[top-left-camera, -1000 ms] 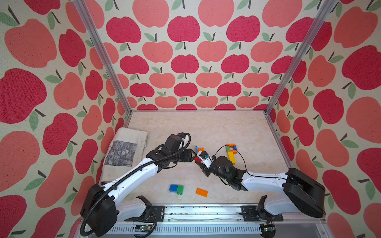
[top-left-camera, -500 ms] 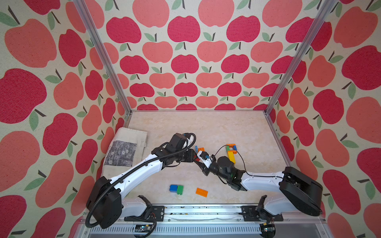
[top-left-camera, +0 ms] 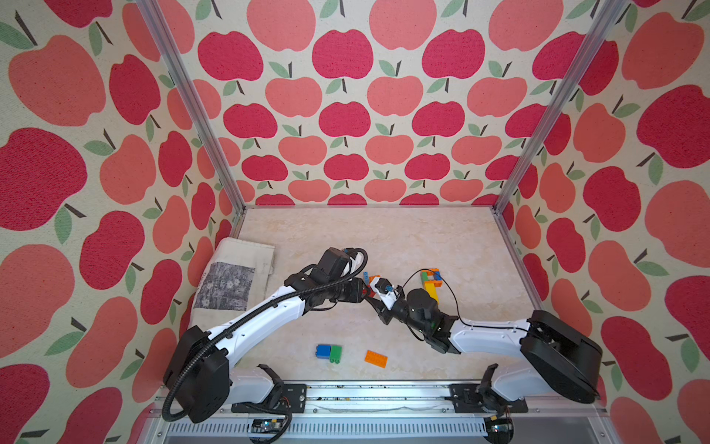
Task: Assemble the letter p with lego
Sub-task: Pick up the lego brick from the center of the board.
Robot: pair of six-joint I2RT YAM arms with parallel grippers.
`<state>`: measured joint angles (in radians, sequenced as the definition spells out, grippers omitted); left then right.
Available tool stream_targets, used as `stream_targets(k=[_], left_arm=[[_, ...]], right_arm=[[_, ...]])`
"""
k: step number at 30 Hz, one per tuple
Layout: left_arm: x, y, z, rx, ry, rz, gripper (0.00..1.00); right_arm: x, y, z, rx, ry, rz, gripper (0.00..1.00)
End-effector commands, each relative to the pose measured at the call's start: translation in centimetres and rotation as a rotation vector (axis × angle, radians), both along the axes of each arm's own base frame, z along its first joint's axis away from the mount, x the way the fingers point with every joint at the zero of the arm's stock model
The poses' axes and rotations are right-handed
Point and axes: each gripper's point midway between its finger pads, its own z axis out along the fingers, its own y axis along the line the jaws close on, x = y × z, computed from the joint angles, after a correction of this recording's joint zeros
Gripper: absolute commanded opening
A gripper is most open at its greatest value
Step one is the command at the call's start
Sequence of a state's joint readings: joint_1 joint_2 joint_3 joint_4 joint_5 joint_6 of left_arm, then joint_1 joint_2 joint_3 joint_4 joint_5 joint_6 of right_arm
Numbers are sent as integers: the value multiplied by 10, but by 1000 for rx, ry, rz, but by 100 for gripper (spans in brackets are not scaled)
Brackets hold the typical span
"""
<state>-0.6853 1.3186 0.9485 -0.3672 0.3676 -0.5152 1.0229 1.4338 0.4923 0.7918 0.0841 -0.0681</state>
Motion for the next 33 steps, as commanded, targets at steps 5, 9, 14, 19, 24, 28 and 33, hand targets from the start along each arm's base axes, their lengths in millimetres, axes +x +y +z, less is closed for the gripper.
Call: stream_targets(k=[5, 9, 14, 19, 24, 28, 33], left_arm=[[0, -4, 3, -4, 16, -16, 24], [3, -8, 1, -9, 23, -15, 20], [7, -11, -3, -9, 26, -12, 18], [17, -6, -6, 34, 15, 35, 15], [35, 26, -8, 149, -15, 190, 12], [46, 61, -7, 229, -36, 345, 11], [48, 80, 3, 222, -71, 428, 11]], right_arm=[[5, 5, 14, 50, 10, -3, 28], [5, 6, 14, 50, 8, 1, 29], [5, 6, 13, 43, 7, 4, 30], [10, -3, 15, 37, 30, -28, 52], [45, -34, -3, -46, 209, -176, 74], [63, -51, -37, -201, 353, -250, 83], [79, -63, -76, -337, 497, -336, 90]])
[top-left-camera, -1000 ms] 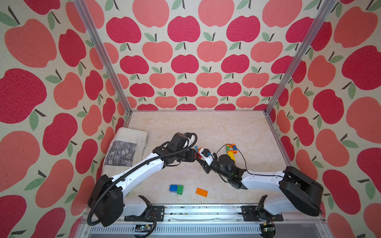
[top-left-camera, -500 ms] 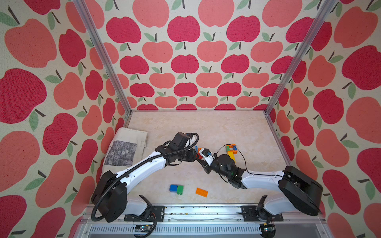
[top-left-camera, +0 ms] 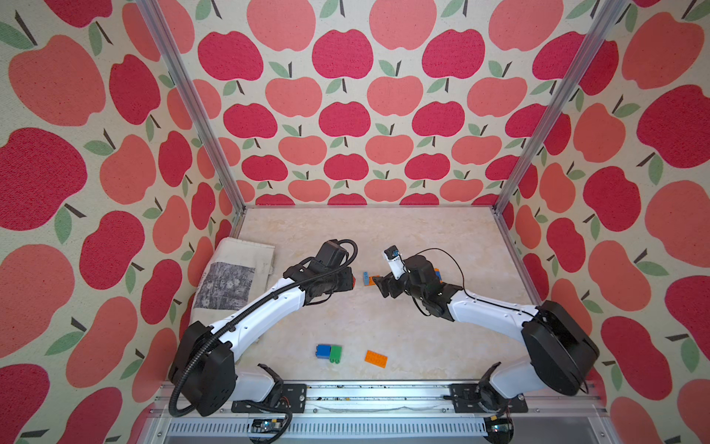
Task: Assemble the letter p with lego
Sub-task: Pick up the lego brick from the center of the board, then adjust the lego brick at the center of the board.
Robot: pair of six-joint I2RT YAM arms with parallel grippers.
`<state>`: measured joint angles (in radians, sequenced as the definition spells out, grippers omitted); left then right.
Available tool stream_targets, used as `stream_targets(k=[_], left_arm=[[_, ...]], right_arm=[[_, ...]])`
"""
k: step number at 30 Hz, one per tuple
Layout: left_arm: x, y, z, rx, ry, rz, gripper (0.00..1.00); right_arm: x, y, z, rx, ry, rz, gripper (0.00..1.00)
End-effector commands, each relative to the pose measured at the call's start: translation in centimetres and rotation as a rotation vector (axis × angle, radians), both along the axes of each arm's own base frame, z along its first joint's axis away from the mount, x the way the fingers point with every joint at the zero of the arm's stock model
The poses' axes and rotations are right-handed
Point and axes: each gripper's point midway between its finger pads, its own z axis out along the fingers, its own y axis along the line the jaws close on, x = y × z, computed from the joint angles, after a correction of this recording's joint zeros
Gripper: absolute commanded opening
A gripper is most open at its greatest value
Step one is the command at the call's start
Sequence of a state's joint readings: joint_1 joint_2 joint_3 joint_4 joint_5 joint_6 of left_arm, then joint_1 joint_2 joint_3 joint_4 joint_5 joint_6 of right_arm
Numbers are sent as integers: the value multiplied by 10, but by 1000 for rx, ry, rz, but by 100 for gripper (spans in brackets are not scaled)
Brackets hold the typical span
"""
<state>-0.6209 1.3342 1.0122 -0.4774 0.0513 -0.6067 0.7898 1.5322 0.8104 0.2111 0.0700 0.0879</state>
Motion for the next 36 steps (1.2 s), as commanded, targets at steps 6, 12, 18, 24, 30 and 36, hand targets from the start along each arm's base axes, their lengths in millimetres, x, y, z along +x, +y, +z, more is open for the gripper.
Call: stream_targets(k=[6, 12, 18, 24, 30, 36], left_arm=[[-3, 29, 10, 43, -45, 109, 11], [-4, 32, 9, 35, -46, 114, 11], [-3, 31, 10, 24, -47, 116, 11], [-2, 31, 9, 26, -44, 113, 10], [-1, 27, 3, 25, -27, 100, 10], [4, 17, -4, 23, 0, 66, 9]], right_arm=[[0, -12, -68, -193, 232, -58, 91], [7, -1, -85, -227, 281, -54, 93], [22, 6, -97, -260, 281, -75, 94], [33, 18, -101, -262, 276, -72, 94], [42, 25, -103, -264, 275, -72, 95], [32, 30, -83, -220, 276, -25, 95]])
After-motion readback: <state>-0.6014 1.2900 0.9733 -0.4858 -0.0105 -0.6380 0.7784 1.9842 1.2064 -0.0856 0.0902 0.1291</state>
